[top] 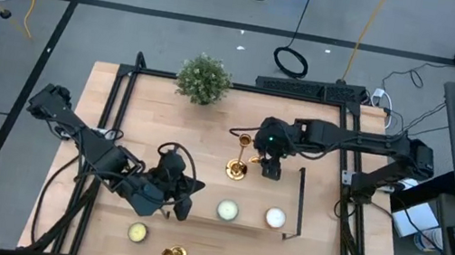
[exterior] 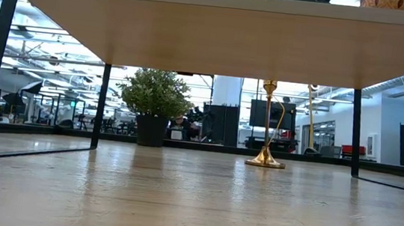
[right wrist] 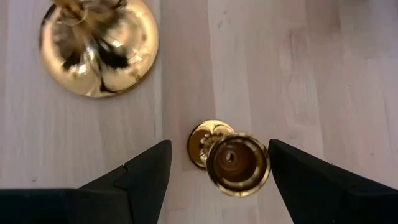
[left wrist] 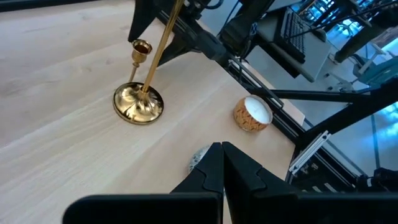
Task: Pick & Place candle stick holders
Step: Put the top candle holder on the shelf aligned with the other candle holder
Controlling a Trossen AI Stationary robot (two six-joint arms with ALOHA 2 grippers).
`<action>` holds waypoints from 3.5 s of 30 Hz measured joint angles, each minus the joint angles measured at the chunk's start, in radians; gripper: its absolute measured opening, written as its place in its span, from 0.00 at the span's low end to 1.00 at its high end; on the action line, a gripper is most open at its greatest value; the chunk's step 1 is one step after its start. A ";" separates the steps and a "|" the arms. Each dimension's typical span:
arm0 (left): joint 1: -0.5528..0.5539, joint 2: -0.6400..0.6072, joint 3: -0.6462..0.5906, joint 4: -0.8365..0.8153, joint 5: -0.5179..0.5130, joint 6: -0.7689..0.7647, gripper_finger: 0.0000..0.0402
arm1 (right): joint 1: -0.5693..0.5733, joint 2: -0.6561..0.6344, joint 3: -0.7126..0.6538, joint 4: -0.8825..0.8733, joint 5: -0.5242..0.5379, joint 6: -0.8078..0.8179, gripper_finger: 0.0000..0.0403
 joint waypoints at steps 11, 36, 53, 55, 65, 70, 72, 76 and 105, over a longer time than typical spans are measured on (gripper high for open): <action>-0.003 0.000 0.000 0.000 -0.005 -0.005 0.00 | -0.002 0.000 0.000 0.003 0.038 0.007 0.61; -0.010 0.000 0.000 -0.001 -0.031 -0.010 0.00 | -0.014 -0.008 -0.142 0.066 0.046 0.063 0.50; -0.010 0.000 0.000 -0.003 -0.043 -0.015 0.00 | -0.014 -0.008 -0.143 0.097 0.045 0.069 0.55; -0.010 0.000 0.000 -0.004 -0.043 -0.016 0.00 | -0.015 -0.008 -0.143 0.111 0.045 0.072 0.55; -0.009 0.000 0.000 -0.005 -0.048 -0.019 0.00 | -0.015 -0.008 -0.143 0.143 0.045 0.072 0.55; -0.005 0.000 0.000 -0.005 -0.048 -0.019 0.00 | -0.015 -0.008 -0.143 0.147 0.045 0.072 0.55; -0.004 0.000 0.000 -0.005 -0.048 -0.019 0.00 | -0.015 -0.008 -0.143 0.150 0.045 0.077 0.55; 0.000 0.000 0.000 -0.006 -0.048 -0.019 0.00 | -0.016 -0.008 -0.143 0.153 0.045 0.080 0.55; 0.000 0.000 0.000 -0.009 -0.048 -0.018 0.00 | -0.054 -0.008 -0.143 0.153 0.027 0.079 0.54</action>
